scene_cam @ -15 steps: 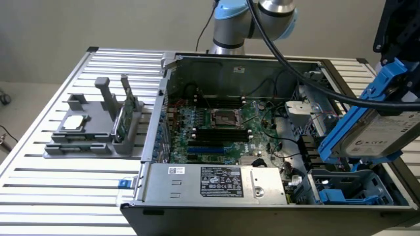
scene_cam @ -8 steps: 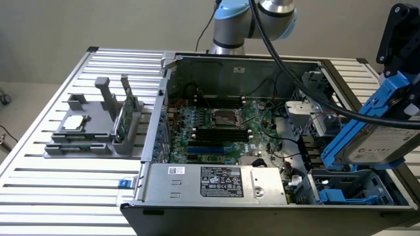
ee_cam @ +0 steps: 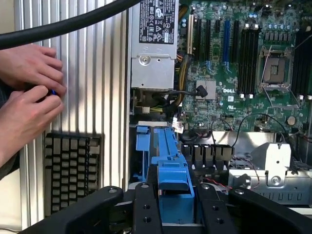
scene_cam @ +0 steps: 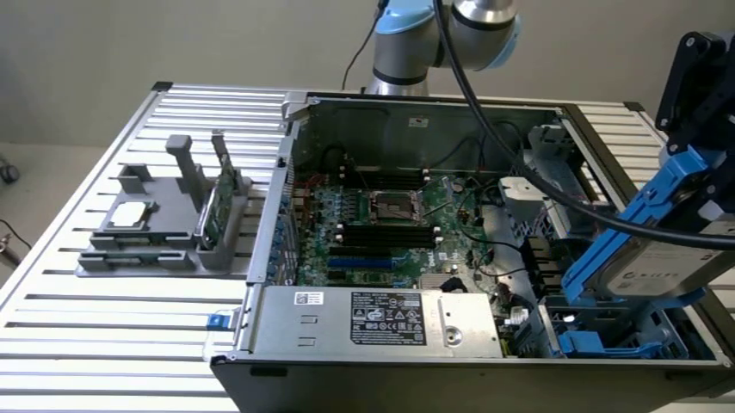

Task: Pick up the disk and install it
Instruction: 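Pick up the disk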

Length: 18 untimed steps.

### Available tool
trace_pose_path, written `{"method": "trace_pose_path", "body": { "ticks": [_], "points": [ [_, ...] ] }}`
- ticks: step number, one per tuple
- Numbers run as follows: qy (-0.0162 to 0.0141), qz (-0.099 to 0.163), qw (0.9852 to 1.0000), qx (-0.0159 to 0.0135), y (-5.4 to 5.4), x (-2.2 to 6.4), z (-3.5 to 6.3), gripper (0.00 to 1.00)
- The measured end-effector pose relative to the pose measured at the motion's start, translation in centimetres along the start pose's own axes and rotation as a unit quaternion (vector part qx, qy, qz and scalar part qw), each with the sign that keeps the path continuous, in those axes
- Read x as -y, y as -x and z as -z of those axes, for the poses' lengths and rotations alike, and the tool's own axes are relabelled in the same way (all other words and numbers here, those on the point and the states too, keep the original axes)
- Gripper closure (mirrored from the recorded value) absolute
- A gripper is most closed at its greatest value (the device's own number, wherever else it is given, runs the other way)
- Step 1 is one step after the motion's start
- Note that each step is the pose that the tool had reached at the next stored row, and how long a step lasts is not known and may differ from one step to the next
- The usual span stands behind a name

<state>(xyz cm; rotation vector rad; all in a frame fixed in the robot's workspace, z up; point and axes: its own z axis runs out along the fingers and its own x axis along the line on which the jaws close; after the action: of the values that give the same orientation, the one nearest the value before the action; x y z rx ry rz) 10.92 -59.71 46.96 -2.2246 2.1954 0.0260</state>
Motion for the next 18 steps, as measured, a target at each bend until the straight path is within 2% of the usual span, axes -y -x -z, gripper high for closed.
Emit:
{"method": "trace_pose_path", "body": {
  "ticks": [4, 13, 15, 18],
  "points": [
    [-0.0003, -0.010, 0.9999, -0.0001, -0.1, 0.10, -0.66, 0.67],
    [-0.0007, -0.012, 0.9999, 0.0001, -0.1, 0.14, -0.95, 0.67],
    [-0.0027, -0.012, 0.9999, 0.0000, -0.1, 0.14, -1.20, 0.67],
    [-0.0093, -0.012, 0.9999, 0.0002, 0.0, 0.10, -1.49, 0.67]
  ]
}}
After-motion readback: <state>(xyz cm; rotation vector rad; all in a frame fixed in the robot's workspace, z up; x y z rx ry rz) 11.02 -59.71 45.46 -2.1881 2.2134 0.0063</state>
